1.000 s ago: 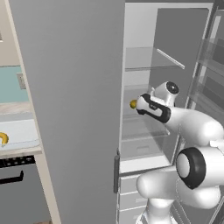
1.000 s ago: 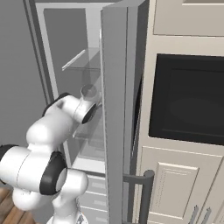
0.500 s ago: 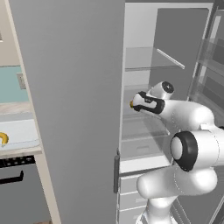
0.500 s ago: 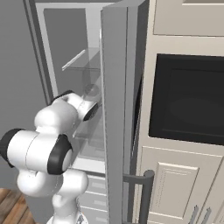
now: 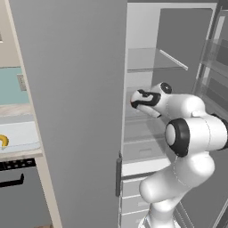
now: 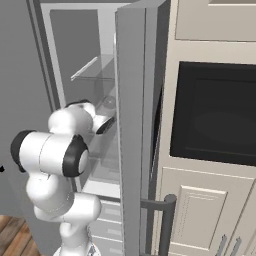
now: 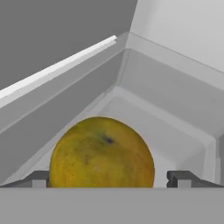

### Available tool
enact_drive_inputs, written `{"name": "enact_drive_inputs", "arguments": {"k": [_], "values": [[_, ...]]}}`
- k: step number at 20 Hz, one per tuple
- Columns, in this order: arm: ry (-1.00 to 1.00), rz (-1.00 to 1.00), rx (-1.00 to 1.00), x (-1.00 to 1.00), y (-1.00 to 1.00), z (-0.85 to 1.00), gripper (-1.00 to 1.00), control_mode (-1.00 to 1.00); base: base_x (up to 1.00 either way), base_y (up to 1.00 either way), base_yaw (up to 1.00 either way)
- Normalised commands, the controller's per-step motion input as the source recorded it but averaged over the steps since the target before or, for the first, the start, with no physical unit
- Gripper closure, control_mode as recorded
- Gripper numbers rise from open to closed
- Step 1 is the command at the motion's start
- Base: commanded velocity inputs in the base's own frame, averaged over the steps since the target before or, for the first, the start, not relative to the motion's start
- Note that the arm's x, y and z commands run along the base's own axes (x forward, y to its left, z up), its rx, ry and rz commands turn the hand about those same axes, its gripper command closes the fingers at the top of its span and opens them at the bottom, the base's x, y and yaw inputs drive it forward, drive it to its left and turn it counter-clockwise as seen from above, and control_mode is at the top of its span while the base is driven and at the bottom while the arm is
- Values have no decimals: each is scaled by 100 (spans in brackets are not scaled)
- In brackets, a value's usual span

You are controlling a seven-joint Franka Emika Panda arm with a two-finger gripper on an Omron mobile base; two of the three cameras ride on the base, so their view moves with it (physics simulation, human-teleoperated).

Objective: Pick the banana and orange from the fridge and place them inside the tupperware on the counter.

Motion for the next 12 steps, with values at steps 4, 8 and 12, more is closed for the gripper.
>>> {"name": "enact_drive_inputs", "arguments": {"k": [4,8,12], "values": [[0,2,0,28,-7,-17,-100,-100,0,0,0],[0,3,0,29,-1,-19,-100,-100,0,0,0],[0,3,0,14,-4,-26,100,-100,0,0,0]]}}
